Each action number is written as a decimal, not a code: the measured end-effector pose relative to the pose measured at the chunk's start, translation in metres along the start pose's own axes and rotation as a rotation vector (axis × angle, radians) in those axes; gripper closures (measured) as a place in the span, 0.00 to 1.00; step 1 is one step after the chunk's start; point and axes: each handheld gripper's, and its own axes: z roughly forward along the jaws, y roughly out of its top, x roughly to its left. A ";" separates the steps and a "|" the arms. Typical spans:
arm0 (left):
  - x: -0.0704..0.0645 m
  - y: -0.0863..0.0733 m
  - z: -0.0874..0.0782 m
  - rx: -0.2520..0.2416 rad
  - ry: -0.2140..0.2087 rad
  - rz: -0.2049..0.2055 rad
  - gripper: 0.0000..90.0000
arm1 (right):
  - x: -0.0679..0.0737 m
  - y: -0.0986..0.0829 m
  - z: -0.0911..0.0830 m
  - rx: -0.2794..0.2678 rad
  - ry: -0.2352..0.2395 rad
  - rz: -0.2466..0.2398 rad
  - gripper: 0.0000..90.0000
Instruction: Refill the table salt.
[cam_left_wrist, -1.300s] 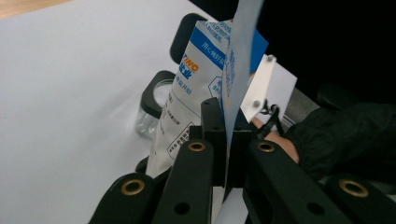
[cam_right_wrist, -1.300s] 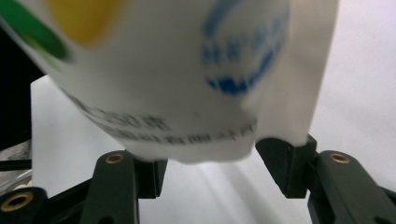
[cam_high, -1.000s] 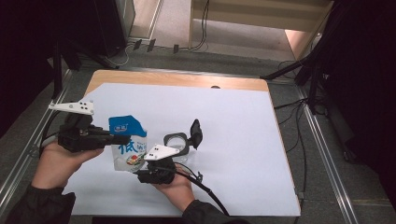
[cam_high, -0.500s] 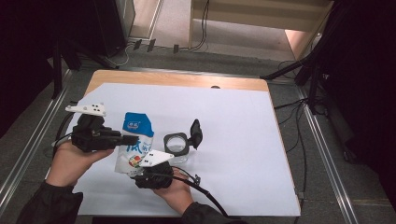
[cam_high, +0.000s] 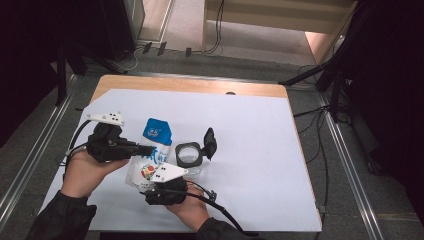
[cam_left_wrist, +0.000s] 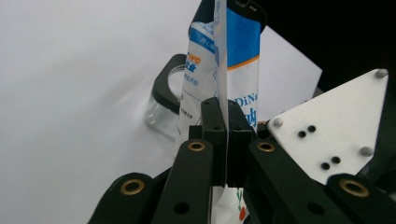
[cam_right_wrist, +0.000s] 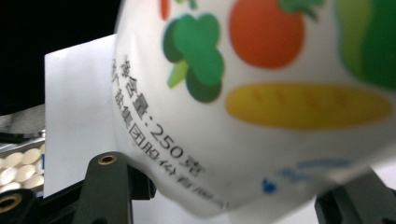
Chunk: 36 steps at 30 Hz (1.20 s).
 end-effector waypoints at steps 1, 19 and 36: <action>-0.001 0.001 0.001 0.000 0.001 0.001 1.00 | 0.000 0.000 0.000 0.000 0.000 0.000 0.48; 0.003 -0.001 0.020 0.030 -0.063 -0.005 1.00 | -0.006 -0.008 -0.004 -0.015 0.003 0.075 0.56; 0.005 0.000 0.032 0.045 -0.067 -0.010 1.00 | -0.004 -0.012 -0.002 0.010 0.010 0.110 0.52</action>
